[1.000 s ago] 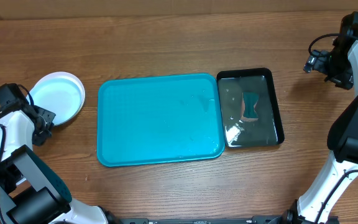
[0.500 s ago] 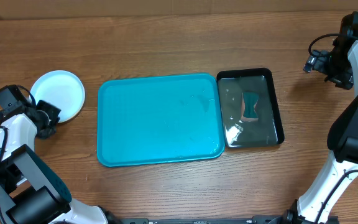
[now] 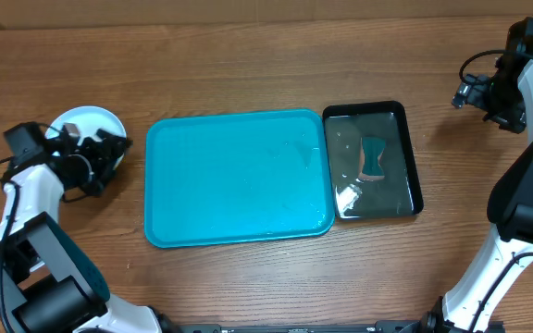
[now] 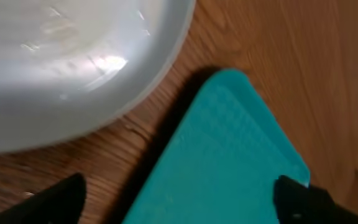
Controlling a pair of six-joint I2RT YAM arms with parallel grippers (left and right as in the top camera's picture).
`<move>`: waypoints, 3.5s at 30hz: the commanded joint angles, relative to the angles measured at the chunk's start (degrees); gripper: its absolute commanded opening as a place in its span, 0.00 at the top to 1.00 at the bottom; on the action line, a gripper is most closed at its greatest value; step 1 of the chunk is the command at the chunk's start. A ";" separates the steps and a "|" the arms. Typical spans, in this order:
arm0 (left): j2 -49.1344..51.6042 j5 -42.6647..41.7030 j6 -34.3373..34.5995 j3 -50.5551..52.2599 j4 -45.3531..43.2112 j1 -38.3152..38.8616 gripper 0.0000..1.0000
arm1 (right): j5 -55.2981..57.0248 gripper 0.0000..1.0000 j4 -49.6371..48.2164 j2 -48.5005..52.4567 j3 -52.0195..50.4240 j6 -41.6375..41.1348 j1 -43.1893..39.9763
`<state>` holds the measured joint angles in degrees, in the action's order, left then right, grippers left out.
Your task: Clean dirty plates on tray and stack at the side
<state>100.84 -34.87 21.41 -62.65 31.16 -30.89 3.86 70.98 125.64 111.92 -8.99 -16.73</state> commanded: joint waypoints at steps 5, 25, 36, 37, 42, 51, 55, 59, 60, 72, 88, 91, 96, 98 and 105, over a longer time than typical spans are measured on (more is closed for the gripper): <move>-0.87 -1.99 -0.17 -1.05 1.38 6.32 0.00 | 0.37 0.00 -0.26 -1.77 0.63 -0.13 0.00; -0.87 -1.95 -0.20 -1.05 1.40 7.48 0.00 | 0.37 0.00 -0.26 -1.70 0.59 -0.13 0.00; -0.87 -1.95 -0.20 -1.05 1.40 7.48 0.00 | 0.55 0.00 -0.46 -1.20 0.52 -0.13 0.04; -0.87 -1.92 -0.20 -1.05 1.40 7.48 0.00 | 0.57 0.00 -0.46 -1.38 0.55 -0.13 0.26; -0.87 -1.95 -0.20 -1.05 1.40 7.48 0.00 | 0.57 0.00 -0.46 -4.15 0.55 -0.13 2.21; -0.87 -1.95 -0.20 -1.05 1.40 7.48 0.00 | 0.57 0.00 -0.46 -17.38 0.55 -0.13 10.67; -0.87 -1.95 -0.20 -1.05 1.40 7.48 0.00 | 0.57 0.00 -0.44 -26.97 0.57 -0.13 15.65; -0.87 -1.92 -0.20 -1.05 1.40 7.48 0.00 | 0.57 0.00 -0.44 -34.14 0.55 -0.13 18.16; -0.87 -1.92 -0.20 -1.05 1.40 7.48 0.00 | 0.57 0.00 -0.44 -36.06 0.57 -0.13 18.69; -0.87 -1.92 -0.20 -1.05 1.40 7.48 0.00 | 0.57 0.00 -0.17 -61.72 0.55 -0.13 20.04; -0.87 -1.95 -0.20 -1.05 1.40 7.48 0.00 | 0.72 0.00 2.78 -80.24 -3.28 0.68 20.04; -0.87 -1.92 -0.20 -1.05 1.40 7.48 0.00 | -1.64 0.00 0.98 -84.61 -9.68 0.66 20.04; -0.87 -1.92 -0.20 -1.05 1.40 7.48 0.01 | -2.71 0.00 -10.08 -94.55 -28.39 -0.09 20.04; -0.87 -1.95 -0.20 -1.05 1.40 7.48 0.00 | -2.67 0.00 -15.08 -98.18 -35.52 -1.53 20.04; -0.87 -1.92 -0.20 -1.05 1.40 7.48 0.00 | -2.67 0.00 -34.86 -111.06 -61.99 -10.12 20.04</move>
<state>100.84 -35.83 21.41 -62.65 32.56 -23.49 1.45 40.99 18.63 57.25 -13.89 3.09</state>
